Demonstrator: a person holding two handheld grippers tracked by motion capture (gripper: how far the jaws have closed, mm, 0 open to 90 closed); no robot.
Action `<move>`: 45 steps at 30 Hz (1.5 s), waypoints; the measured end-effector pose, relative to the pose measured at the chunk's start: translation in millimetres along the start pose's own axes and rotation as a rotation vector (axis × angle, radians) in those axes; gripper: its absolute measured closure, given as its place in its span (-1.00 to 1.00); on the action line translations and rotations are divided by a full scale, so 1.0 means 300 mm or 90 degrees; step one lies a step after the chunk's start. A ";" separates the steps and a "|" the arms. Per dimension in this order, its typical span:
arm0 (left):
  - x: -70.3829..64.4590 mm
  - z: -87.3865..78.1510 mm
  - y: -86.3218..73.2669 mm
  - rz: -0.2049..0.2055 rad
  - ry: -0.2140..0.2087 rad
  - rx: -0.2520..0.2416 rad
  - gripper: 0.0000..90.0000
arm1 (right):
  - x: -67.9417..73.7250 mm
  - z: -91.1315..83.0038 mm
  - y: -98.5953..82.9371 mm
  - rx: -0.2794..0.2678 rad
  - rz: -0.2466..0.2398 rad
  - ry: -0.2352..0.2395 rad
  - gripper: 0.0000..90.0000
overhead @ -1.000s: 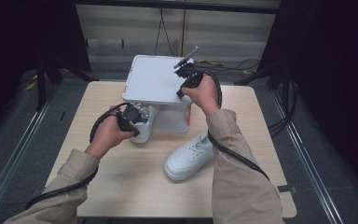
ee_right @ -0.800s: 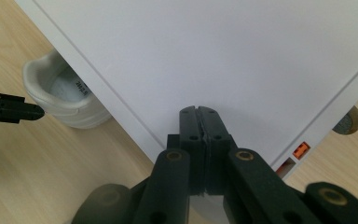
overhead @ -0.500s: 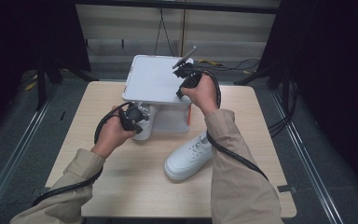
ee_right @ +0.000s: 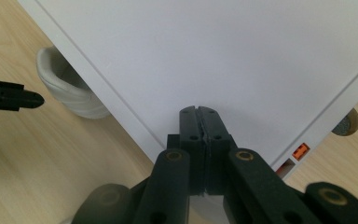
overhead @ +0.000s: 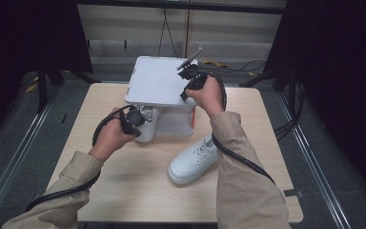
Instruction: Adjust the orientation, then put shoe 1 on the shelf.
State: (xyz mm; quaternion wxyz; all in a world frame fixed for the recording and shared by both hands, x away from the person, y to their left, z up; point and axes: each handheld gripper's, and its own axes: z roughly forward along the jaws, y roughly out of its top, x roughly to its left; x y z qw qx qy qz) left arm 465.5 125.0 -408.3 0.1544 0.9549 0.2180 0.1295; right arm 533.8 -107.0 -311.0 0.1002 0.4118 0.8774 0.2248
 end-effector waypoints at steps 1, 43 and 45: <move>0.007 0.008 -0.004 -0.010 -0.003 -0.005 1.00 | -0.001 0.000 0.000 0.000 -0.001 0.000 0.99; 0.101 -0.158 -0.050 -0.176 -0.124 -0.022 -0.31 | -0.002 -0.040 -0.037 -0.002 0.005 0.019 0.60; 0.113 -0.188 -0.050 -0.177 -0.141 -0.025 -0.36 | -0.003 -0.076 -0.058 -0.004 -0.006 0.009 0.57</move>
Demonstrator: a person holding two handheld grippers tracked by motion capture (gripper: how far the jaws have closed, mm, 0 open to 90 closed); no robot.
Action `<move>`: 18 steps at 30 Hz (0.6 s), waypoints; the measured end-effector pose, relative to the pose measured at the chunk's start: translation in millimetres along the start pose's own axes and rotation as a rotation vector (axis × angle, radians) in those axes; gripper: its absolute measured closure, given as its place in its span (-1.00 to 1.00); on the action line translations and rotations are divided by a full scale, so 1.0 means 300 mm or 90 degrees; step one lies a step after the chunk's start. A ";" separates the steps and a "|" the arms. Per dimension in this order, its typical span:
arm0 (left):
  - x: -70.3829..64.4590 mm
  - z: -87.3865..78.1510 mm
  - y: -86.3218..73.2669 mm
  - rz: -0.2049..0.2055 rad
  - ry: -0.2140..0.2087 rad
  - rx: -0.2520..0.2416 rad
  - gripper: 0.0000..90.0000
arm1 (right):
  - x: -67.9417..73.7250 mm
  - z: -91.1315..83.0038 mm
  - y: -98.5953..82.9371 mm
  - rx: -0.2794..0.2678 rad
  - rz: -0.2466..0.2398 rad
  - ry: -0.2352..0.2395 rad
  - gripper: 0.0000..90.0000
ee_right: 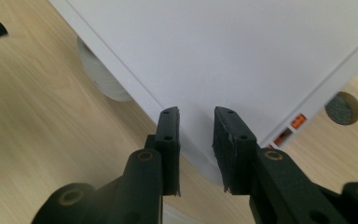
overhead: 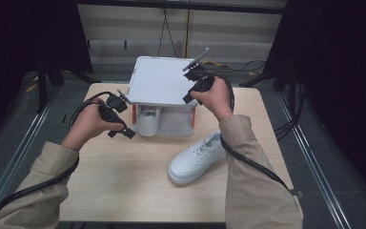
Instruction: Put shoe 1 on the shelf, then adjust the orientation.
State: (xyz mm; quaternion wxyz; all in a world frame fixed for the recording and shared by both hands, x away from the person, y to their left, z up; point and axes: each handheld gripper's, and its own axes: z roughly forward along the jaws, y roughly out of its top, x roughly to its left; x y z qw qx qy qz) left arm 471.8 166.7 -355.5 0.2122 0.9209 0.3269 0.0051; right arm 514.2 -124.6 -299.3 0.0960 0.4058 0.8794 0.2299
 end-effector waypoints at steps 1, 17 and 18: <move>0.002 -0.015 0.004 -0.001 -0.004 0.001 -0.36 | 0.000 0.000 0.000 0.000 0.000 0.000 0.57; -0.003 -0.116 0.181 0.005 -0.021 -0.019 -0.46 | -0.012 -0.070 -0.234 0.023 -0.023 0.028 0.03; 0.001 -0.117 0.207 0.002 -0.021 -0.021 -0.46 | -0.020 -0.066 -0.267 0.032 -0.026 0.035 0.01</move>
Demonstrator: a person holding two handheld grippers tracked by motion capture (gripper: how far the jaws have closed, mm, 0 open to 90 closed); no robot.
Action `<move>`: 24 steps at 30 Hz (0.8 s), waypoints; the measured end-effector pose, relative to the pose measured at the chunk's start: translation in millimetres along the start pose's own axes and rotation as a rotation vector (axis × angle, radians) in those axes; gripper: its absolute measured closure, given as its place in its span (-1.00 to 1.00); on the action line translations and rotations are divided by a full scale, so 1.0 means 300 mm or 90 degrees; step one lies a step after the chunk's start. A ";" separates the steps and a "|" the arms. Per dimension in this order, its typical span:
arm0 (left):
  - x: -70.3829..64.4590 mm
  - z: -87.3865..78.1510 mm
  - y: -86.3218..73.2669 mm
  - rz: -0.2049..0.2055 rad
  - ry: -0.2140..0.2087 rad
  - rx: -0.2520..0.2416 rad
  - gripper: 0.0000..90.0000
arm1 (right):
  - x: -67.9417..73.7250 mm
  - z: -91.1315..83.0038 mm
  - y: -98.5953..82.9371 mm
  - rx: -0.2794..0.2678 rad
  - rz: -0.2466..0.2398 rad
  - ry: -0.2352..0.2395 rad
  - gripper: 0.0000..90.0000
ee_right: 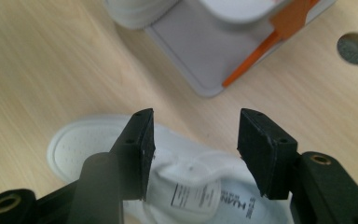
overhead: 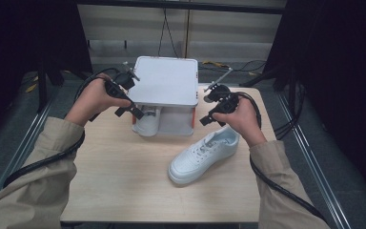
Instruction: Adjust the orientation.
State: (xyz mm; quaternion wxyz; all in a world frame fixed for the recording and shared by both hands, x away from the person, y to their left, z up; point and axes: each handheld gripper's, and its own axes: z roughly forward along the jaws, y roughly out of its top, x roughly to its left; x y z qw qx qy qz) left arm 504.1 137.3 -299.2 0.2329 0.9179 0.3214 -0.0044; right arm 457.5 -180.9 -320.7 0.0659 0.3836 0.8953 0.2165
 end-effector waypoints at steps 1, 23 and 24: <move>0.001 0.001 0.012 -0.004 0.005 -0.006 -0.46 | -0.003 0.003 -0.016 0.006 0.005 0.000 0.00; 0.089 0.121 0.176 -0.032 0.037 -0.063 -0.46 | -0.065 0.055 -0.202 0.060 -0.012 0.025 -0.08; 0.092 0.127 0.178 -0.030 0.044 -0.063 -0.46 | -0.065 0.059 -0.206 0.060 -0.015 0.033 -0.08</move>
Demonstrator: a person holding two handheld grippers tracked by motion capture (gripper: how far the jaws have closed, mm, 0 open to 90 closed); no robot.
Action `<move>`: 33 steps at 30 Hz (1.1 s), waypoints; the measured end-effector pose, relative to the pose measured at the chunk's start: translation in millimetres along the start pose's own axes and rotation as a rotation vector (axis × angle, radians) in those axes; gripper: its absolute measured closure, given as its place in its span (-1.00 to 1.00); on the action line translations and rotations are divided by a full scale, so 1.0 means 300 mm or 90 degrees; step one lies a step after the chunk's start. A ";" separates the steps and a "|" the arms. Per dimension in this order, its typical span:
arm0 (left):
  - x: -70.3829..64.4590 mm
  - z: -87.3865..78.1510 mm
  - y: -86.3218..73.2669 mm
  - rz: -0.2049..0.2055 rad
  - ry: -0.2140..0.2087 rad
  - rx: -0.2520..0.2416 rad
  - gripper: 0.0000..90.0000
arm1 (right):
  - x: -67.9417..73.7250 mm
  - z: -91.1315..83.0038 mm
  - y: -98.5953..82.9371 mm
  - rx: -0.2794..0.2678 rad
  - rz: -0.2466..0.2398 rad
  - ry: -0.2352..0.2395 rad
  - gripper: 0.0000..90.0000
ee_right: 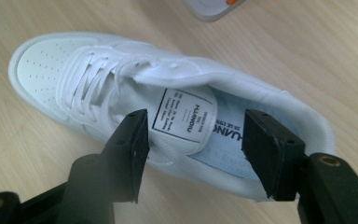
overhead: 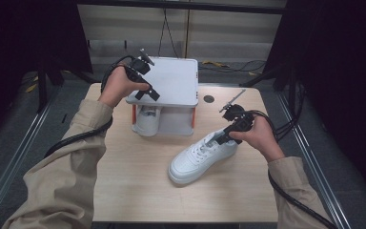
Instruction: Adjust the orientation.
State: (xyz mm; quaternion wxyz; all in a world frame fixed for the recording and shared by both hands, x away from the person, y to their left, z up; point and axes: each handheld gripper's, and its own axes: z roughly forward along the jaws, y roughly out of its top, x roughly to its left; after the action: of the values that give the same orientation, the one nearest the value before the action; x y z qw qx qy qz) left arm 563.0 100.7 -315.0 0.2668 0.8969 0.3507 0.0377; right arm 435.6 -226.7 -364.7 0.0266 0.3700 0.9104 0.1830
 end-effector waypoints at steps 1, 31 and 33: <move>0.005 0.010 0.002 0.007 0.023 -0.001 -0.45 | 0.000 0.011 -0.005 0.005 -0.004 0.014 -0.08; 0.011 0.053 -0.006 -0.039 0.065 -0.055 -0.57 | 0.036 0.100 -0.046 0.070 -0.109 0.045 -0.12; 0.010 0.041 -0.008 -0.026 0.056 -0.059 -0.07 | 0.034 0.107 -0.045 0.072 -0.112 0.046 -0.12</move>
State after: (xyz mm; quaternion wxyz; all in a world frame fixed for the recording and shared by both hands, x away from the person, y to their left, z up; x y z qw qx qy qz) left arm 567.0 98.6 -327.0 0.2928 0.8738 0.3782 0.0880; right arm 425.0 -218.7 -398.4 -0.0114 0.2830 0.9486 0.1415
